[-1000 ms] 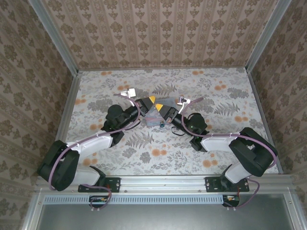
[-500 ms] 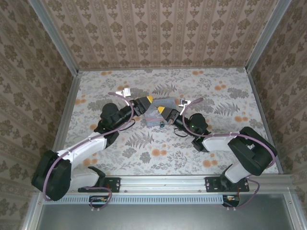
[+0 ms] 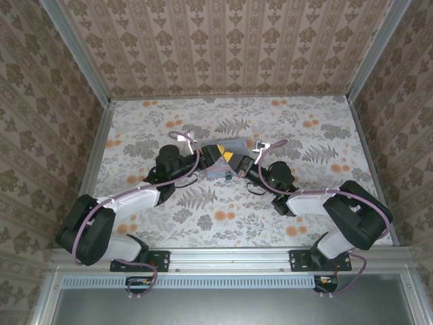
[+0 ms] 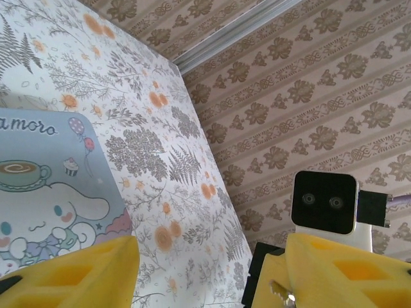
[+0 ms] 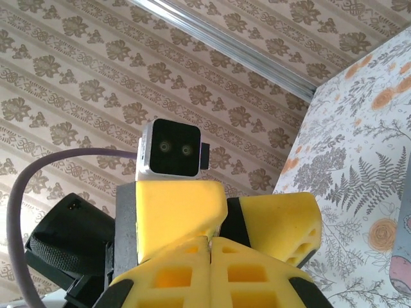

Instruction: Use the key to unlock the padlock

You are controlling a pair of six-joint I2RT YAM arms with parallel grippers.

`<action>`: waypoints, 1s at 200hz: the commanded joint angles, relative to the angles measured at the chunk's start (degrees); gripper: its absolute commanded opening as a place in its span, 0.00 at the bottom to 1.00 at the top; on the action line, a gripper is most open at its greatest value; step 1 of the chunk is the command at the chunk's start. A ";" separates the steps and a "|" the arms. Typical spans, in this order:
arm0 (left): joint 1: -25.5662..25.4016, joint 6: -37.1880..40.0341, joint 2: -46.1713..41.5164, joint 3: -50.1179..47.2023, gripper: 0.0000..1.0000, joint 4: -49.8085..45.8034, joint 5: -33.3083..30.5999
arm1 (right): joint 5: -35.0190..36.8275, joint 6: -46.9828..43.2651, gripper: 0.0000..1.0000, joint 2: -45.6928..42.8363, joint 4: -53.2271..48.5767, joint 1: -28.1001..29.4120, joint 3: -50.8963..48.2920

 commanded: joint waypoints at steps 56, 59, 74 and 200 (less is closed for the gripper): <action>-1.15 -1.88 1.70 3.07 0.54 6.71 -1.03 | -0.08 0.24 0.00 -1.62 1.70 -0.10 -1.25; -1.19 -1.92 1.72 3.06 0.53 6.74 -1.18 | -0.08 0.21 0.00 -1.66 1.71 -0.10 -1.27; -1.19 -2.01 1.72 2.92 0.46 7.14 -1.67 | -0.01 0.32 0.00 -1.65 1.74 -0.10 -1.44; -2.60 -1.96 3.30 3.05 0.24 8.89 -1.54 | 0.53 0.85 0.00 -1.05 1.97 -0.10 -1.01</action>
